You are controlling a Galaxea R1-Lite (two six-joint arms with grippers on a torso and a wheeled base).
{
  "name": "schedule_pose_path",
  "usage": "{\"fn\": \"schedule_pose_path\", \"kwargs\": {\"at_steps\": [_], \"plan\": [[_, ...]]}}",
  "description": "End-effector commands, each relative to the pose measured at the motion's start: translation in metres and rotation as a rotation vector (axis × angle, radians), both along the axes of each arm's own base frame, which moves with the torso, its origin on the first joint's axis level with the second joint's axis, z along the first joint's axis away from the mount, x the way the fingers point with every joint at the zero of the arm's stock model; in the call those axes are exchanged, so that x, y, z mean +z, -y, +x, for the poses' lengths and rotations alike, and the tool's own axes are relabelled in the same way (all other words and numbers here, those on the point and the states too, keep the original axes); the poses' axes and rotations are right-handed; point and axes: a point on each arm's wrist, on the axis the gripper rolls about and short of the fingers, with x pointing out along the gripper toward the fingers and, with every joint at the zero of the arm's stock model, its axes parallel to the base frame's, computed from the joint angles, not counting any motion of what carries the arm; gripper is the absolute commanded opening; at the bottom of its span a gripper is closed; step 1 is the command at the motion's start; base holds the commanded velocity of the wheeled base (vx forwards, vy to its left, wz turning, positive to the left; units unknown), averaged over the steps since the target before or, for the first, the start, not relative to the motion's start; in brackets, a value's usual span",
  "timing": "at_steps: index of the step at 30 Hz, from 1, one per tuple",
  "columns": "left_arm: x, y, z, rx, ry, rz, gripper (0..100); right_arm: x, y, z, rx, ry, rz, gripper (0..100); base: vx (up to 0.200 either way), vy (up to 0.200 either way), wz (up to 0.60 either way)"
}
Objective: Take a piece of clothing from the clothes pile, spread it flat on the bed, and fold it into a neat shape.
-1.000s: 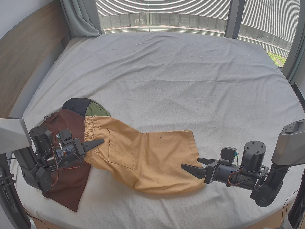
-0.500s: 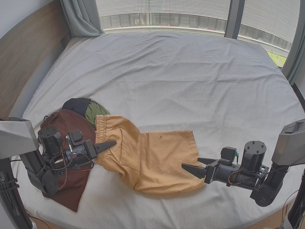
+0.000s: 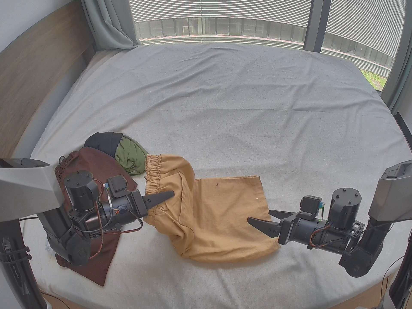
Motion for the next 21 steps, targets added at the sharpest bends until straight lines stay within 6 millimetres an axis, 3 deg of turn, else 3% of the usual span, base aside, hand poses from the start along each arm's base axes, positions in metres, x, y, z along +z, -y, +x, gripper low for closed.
{"fn": "schedule_pose_path", "kwargs": {"at_steps": [1, 15, 21], "plan": [[-0.002, 0.007, 0.000, -0.020, -0.005, 0.000, 0, 0.002, 0.000, 0.001, -0.001, 0.008, 0.004, 100, 0.000, 0.000, 0.00], [-0.007, 0.036, 0.007, -0.052, 0.017, -0.005, 0, 0.005, 0.005, 0.004, -0.022, 0.023, 0.008, 100, 0.000, 0.000, 0.00], [-0.019, 0.048, 0.016, -0.034, 0.015, 0.001, 0, 0.006, 0.008, 0.007, -0.029, 0.044, -0.003, 100, 0.000, 0.000, 0.00]]}}
